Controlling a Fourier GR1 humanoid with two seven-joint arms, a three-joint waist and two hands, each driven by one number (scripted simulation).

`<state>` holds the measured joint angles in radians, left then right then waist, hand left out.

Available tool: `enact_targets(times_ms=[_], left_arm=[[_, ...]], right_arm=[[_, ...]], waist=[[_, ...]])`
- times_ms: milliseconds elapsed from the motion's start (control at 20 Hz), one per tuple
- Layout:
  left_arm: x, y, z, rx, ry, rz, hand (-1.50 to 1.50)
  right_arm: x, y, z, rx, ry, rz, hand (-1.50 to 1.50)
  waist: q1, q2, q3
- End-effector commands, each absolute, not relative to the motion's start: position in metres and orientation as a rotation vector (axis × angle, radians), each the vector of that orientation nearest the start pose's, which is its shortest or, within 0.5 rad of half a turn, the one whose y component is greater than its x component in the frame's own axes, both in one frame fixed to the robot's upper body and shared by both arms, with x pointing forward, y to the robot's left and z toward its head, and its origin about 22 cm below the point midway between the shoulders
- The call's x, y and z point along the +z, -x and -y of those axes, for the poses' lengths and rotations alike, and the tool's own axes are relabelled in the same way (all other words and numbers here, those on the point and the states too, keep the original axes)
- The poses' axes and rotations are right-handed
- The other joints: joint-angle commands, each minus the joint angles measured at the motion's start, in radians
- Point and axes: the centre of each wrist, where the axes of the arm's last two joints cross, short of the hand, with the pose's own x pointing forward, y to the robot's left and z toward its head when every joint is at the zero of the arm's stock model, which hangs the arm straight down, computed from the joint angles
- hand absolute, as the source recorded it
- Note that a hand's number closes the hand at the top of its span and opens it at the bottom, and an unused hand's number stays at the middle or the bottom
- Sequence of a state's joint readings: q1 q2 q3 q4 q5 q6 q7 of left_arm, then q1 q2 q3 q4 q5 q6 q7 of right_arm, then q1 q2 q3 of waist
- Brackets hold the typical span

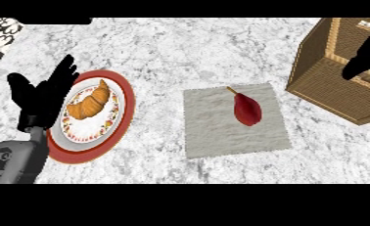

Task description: Pick the pear from the placemat and place it in the basket

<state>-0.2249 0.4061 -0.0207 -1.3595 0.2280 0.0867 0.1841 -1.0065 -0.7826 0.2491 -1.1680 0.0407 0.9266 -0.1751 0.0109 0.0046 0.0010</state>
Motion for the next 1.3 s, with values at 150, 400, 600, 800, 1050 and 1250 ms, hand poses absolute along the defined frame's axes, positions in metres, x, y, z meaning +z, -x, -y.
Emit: enact_targets(times_ms=[150,400,600,800,1050,1250], left_arm=[[0.027,-0.290,-0.326,-0.075,-0.173,1.377,0.00],[0.044,-0.287,-0.308,-0.071,-0.159,1.378,0.00],[0.042,-0.301,-0.308,-0.088,-0.182,1.386,0.00],[0.035,-0.282,-0.302,-0.092,-0.183,1.398,0.00],[0.019,-0.287,-0.322,-0.091,-0.191,1.379,0.00],[0.040,-0.288,-0.307,-0.087,-0.185,1.387,0.00]], right_arm=[[0.224,-0.393,0.281,1.608,-0.125,1.557,-1.50],[0.175,-0.391,0.269,1.556,-0.132,1.621,-1.50],[0.117,-0.388,0.251,1.520,-0.148,1.632,-1.50],[0.114,-0.394,0.233,1.418,-0.236,1.657,-1.50],[0.089,-0.388,0.224,1.555,-0.138,1.550,-1.50],[0.073,-0.404,0.212,1.611,-0.127,1.481,-1.50]], waist=[[0.002,0.001,-0.001],[0.005,-0.002,0.000],[0.000,0.001,0.000],[0.000,-0.004,-0.001],[-0.007,-0.003,-0.001],[0.007,-0.001,-0.001]])
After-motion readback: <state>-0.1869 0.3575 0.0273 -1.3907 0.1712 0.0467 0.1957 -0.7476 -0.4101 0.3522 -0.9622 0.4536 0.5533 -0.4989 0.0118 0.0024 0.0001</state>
